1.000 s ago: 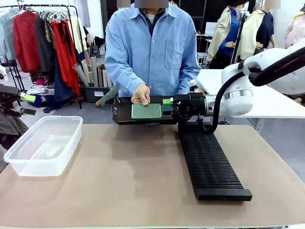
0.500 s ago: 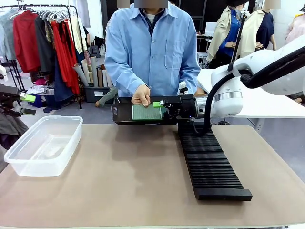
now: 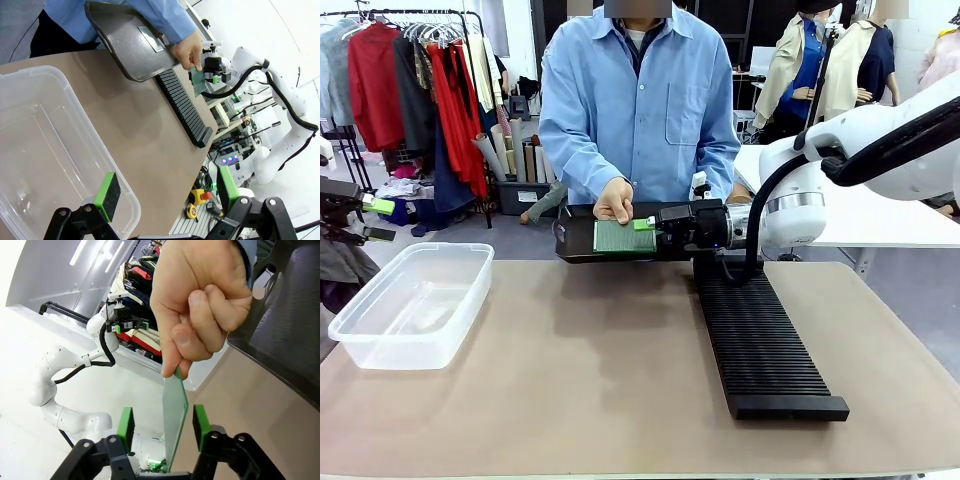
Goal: Sort PCBs into racks and boxes based on the side picked up.
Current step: Pick up the Blank PCB handed by the Human.
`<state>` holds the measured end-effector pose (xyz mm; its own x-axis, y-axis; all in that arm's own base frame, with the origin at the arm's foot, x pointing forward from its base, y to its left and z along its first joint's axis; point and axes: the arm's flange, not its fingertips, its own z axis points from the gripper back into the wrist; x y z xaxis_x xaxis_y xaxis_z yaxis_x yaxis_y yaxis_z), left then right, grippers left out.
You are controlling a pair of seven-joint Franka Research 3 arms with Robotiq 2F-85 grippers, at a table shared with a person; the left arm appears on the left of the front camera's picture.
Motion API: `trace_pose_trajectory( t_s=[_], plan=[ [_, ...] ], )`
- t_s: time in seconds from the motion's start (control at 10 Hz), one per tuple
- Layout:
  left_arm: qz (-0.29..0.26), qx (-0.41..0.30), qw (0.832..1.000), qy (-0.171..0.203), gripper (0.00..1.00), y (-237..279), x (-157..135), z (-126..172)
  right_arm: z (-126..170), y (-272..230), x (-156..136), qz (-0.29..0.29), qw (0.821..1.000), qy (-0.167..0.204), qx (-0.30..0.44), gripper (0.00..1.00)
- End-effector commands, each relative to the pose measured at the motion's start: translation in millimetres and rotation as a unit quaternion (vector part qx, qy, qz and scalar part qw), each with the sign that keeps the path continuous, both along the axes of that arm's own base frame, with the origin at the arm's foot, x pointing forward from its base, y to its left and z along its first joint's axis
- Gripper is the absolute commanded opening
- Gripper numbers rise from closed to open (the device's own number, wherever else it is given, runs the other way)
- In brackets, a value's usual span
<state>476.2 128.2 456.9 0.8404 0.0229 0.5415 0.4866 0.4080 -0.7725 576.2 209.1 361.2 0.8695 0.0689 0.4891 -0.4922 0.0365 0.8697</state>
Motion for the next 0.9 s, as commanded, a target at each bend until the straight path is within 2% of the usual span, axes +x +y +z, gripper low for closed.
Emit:
trace_pose_trajectory(
  t_s=[0.0, 0.2, 0.8],
  plan=[
    [0.001, -0.001, 1.000, -0.001, 1.00, -0.1, -0.7, 0.6, 0.6, 4.9, 12.3, -0.022, 1.000, -0.016, 0.013, 0.32],
    [0.001, -0.001, 1.000, -0.001, 1.00, -0.1, -0.7, 0.6, 0.9, 3.7, 14.6, -0.025, 0.999, -0.014, 0.014, 0.02],
    [0.001, -0.001, 1.000, -0.001, 1.00, -0.1, -0.7, 0.6, 1.0, 3.4, 15.5, -0.002, 1.000, -0.005, 0.012, 0.00]
  ],
)
